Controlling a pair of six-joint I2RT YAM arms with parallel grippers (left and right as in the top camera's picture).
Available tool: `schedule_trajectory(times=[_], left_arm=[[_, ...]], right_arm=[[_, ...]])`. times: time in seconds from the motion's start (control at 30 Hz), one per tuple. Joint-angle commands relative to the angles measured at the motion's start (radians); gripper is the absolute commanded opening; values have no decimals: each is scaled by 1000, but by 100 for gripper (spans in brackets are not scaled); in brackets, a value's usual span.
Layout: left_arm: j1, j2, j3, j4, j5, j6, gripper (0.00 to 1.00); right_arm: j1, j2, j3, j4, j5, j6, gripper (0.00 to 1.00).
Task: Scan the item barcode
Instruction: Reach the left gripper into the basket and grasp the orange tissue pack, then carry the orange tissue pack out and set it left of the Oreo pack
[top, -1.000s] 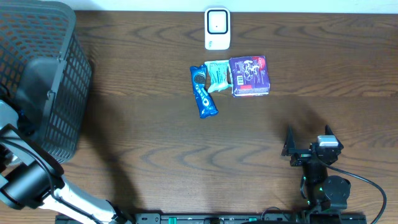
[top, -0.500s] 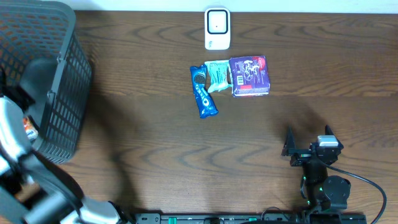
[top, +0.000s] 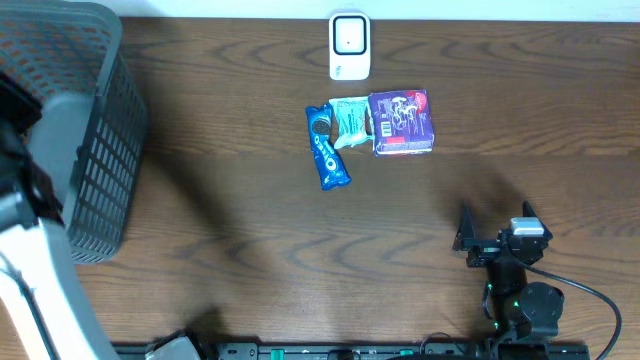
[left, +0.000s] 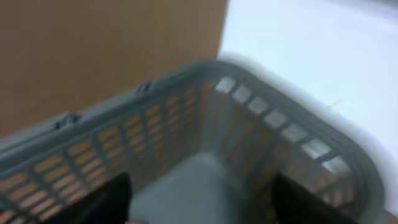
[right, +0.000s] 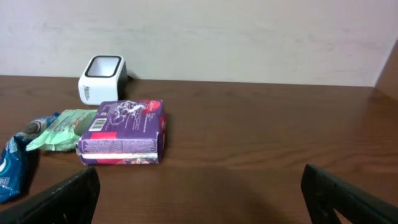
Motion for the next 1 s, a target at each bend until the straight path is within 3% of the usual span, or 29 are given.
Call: schedule_trajectory(times=[0.0, 0.13, 0.47, 0.67, 0.83, 0.87, 0.9, 0.93, 0.97], left_arm=[[24, 153, -4, -47, -94, 63, 81], [89, 357, -4, -138, -138, 63, 82], [146, 633, -4, -172, -137, 79, 77], [153, 731, -4, -157, -138, 86, 66], [171, 784, -4, -150, -137, 86, 66], [175, 793, -4, -151, -138, 87, 55], [178, 795, -4, -154, -138, 90, 26], [179, 796, -4, -160, -137, 90, 8], [179, 795, -4, -164, -137, 89, 7]], right_arm=[[6, -6, -2, -4, -2, 14, 99], [6, -6, -2, -4, -2, 14, 99], [6, -6, -2, -4, -2, 14, 99], [6, -6, -2, -4, -2, 14, 99], [6, -6, -2, -3, -2, 14, 99], [6, -6, -2, -4, -2, 14, 99], [6, -6, -2, -4, -2, 14, 99], [6, -6, -2, -4, -2, 14, 99], [6, -6, -2, -3, -2, 14, 99]])
